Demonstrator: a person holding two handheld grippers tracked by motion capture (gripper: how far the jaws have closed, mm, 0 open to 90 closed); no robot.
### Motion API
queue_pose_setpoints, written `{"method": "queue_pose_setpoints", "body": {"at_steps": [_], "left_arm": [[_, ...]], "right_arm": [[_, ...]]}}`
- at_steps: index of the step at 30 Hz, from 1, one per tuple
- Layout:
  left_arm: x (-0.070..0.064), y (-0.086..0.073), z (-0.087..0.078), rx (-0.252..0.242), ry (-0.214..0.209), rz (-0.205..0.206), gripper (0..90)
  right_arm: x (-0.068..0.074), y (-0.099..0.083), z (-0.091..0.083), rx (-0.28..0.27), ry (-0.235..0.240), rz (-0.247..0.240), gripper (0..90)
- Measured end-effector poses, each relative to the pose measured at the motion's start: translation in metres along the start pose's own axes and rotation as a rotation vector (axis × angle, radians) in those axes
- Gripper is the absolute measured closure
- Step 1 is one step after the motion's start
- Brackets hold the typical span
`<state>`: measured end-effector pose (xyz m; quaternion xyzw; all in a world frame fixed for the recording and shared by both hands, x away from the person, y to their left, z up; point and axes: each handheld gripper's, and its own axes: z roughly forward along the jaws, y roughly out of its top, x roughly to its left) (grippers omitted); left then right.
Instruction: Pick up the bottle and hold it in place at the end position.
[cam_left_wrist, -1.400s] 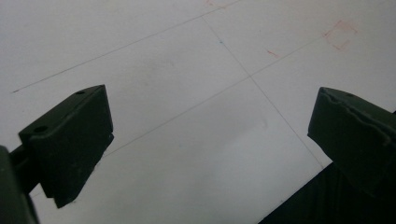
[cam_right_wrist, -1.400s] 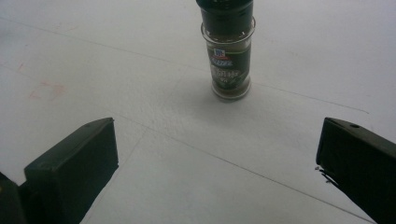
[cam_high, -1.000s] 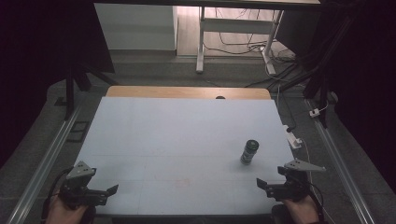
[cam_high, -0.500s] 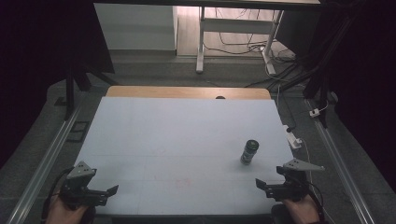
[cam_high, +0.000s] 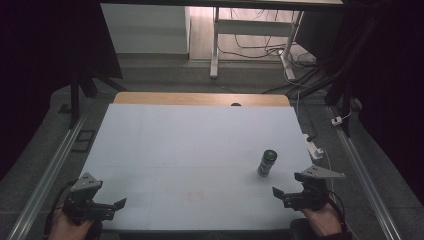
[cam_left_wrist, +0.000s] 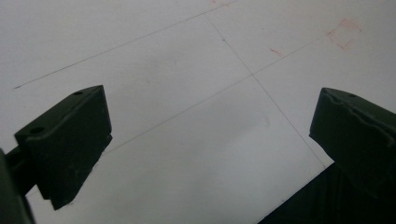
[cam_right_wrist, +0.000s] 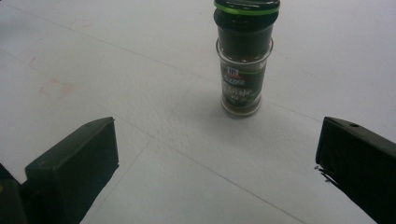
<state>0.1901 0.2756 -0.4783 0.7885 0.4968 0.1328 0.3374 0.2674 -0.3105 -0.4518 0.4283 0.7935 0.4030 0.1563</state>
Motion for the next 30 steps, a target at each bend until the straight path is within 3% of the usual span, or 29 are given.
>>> {"method": "queue_pose_setpoints", "body": {"at_steps": [10, 19, 30], "left_arm": [[0.000, 0.000, 0.000, 0.002, 0.001, -0.003, 0.0], [0.000, 0.000, 0.000, 0.003, 0.002, -0.002, 0.0], [0.000, 0.000, 0.001, 0.006, 0.003, -0.004, 0.0]], "right_arm": [[-0.006, 0.005, 0.017, 0.016, 0.012, -0.015, 0.0], [-0.016, 0.012, 0.036, 0.042, -0.010, -0.049, 0.0], [-0.027, 0.019, 0.061, 0.053, 0.007, -0.052, 0.0]]}}
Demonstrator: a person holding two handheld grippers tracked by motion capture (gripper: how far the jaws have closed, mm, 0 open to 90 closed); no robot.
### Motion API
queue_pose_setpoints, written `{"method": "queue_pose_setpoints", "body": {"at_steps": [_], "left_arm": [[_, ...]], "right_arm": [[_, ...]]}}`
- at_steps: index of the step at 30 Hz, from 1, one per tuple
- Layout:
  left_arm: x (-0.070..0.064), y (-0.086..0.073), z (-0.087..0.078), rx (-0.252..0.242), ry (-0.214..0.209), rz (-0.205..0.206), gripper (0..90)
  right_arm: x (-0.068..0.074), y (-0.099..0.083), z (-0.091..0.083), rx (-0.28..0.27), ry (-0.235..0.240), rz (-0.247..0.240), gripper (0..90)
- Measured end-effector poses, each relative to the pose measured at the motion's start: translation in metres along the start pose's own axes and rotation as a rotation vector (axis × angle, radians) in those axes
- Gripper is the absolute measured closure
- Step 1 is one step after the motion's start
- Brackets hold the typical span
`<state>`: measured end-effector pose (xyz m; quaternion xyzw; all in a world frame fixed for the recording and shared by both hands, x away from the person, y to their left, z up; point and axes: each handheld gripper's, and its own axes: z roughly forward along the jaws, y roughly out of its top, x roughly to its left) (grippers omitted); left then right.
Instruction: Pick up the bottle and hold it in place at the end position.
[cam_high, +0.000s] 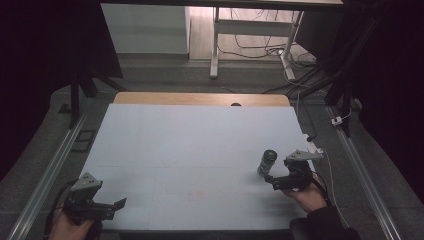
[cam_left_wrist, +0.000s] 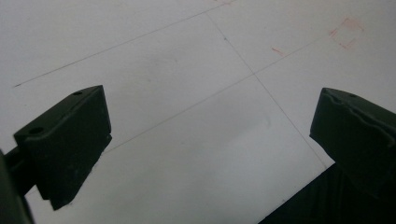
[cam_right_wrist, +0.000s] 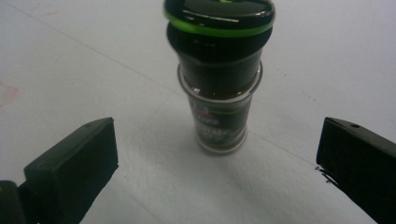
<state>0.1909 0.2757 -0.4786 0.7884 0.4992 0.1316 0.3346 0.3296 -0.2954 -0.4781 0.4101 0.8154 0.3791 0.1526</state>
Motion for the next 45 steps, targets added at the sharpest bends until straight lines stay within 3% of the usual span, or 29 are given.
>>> {"method": "queue_pose_setpoints", "body": {"at_steps": [13, 20, 25, 31, 33, 39, 45], "left_arm": [[0.000, 0.000, 0.000, 0.005, 0.001, 0.003, 0.0], [0.000, 0.000, 0.000, 0.006, 0.002, 0.004, 0.0], [0.000, 0.000, 0.001, 0.008, 0.003, 0.004, 0.0], [-0.001, 0.000, 0.001, 0.009, 0.004, 0.006, 0.0], [-0.001, 0.000, 0.001, 0.010, 0.004, 0.005, 0.0], [-0.001, 0.000, 0.001, 0.012, 0.005, 0.007, 0.0], [-0.001, 0.000, 0.001, 0.013, 0.006, 0.006, 0.0]], "right_arm": [[-0.009, 0.002, 0.025, 0.039, 0.019, -0.055, 0.5], [-0.014, 0.005, 0.029, 0.034, 0.040, -0.054, 18.9], [-0.015, 0.007, 0.029, 0.030, 0.058, -0.100, 33.7], [-0.014, 0.009, 0.031, 0.033, 0.069, -0.129, 43.1], [-0.014, 0.009, 0.032, 0.035, 0.079, -0.145, 50.2], [-0.011, 0.009, 0.031, 0.031, 0.058, -0.180, 52.6], [-0.010, 0.010, 0.031, 0.037, 0.049, -0.166, 53.0]]}}
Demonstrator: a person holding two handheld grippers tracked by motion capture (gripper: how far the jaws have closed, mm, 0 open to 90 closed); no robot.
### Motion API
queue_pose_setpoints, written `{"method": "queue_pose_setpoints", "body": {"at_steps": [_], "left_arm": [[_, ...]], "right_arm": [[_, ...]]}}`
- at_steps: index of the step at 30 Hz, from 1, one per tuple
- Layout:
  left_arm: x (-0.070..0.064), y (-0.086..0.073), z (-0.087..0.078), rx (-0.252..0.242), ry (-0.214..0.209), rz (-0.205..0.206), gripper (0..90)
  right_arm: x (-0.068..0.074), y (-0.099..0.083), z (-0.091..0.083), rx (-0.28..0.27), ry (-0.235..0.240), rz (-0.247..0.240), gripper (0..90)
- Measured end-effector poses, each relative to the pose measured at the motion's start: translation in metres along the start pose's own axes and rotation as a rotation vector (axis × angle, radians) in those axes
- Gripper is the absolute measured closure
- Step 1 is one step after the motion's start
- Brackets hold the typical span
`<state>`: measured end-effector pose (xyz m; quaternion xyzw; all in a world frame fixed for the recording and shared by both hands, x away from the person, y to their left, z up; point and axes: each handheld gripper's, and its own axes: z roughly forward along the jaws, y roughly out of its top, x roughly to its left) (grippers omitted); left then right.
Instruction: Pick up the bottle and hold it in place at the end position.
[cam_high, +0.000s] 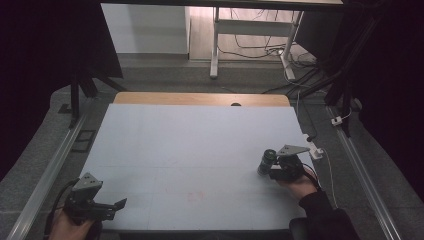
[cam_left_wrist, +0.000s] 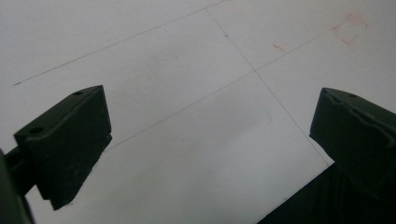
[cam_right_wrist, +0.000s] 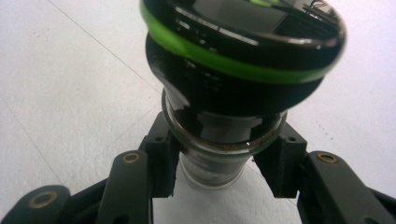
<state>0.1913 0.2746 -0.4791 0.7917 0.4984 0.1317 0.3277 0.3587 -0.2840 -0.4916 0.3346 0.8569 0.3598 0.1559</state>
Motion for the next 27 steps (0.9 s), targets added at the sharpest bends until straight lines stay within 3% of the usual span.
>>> {"method": "queue_pose_setpoints", "body": {"at_steps": [6, 15, 27], "left_arm": [[0.000, 0.000, 0.000, 0.000, -0.001, -0.002, 0.0], [0.000, 0.000, 0.000, 0.004, 0.000, -0.004, 0.0], [0.001, 0.000, 0.000, 0.000, -0.004, -0.006, 0.0]], "right_arm": [[0.002, 0.005, -0.004, -0.013, 0.001, -0.006, 53.0], [0.005, 0.014, -0.009, -0.028, 0.026, 0.024, 53.1], [0.018, 0.042, -0.007, -0.058, 0.045, 0.019, 53.2]]}}
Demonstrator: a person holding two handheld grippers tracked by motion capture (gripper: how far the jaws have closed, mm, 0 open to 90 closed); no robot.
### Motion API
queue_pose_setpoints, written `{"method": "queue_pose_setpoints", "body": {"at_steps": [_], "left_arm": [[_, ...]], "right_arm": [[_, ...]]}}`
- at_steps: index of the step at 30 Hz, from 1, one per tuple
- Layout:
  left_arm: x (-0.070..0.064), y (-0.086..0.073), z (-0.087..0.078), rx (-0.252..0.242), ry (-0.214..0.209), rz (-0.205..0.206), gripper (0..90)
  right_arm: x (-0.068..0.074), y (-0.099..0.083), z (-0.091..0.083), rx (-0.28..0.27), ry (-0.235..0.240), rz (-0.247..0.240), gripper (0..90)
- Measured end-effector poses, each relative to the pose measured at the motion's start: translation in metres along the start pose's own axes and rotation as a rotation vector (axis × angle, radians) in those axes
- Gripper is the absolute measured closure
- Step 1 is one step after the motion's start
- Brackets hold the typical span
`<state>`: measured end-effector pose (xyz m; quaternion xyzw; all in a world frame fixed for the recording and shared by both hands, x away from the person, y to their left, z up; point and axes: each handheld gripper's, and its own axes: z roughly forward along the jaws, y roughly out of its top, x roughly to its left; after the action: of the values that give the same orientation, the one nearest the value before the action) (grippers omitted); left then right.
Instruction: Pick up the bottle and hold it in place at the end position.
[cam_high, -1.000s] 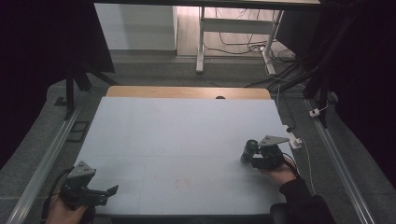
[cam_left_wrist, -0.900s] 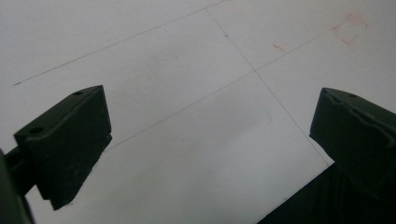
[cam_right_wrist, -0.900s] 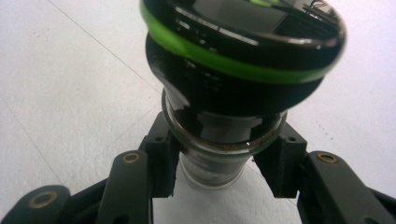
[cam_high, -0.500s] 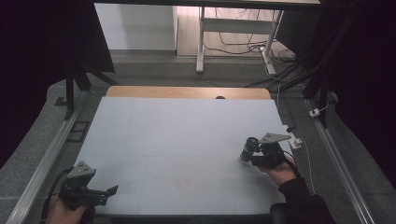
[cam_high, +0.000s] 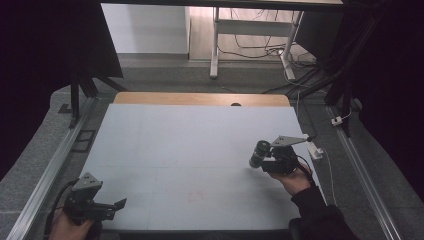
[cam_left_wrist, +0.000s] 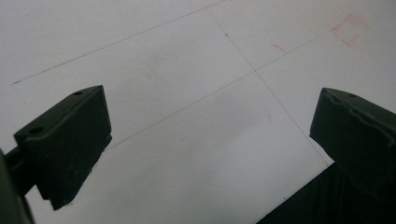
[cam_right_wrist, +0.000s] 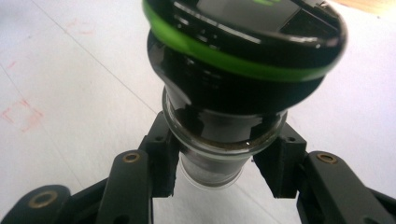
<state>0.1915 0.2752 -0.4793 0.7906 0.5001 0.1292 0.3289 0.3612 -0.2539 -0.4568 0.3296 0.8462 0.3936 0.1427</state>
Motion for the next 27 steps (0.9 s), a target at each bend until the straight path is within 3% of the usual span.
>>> {"method": "queue_pose_setpoints", "body": {"at_steps": [7, 17, 27], "left_arm": [[0.000, 0.000, 0.000, -0.001, -0.001, 0.001, 0.0], [0.000, 0.000, 0.000, -0.003, -0.001, 0.000, 0.0], [0.000, -0.001, -0.001, -0.007, -0.002, 0.000, 0.0]], "right_arm": [[0.008, 0.014, 0.008, 0.001, 0.015, -0.028, 53.1], [0.016, 0.033, 0.022, -0.012, 0.040, 0.002, 53.1], [0.028, 0.049, 0.042, 0.010, 0.041, -0.066, 53.1]]}}
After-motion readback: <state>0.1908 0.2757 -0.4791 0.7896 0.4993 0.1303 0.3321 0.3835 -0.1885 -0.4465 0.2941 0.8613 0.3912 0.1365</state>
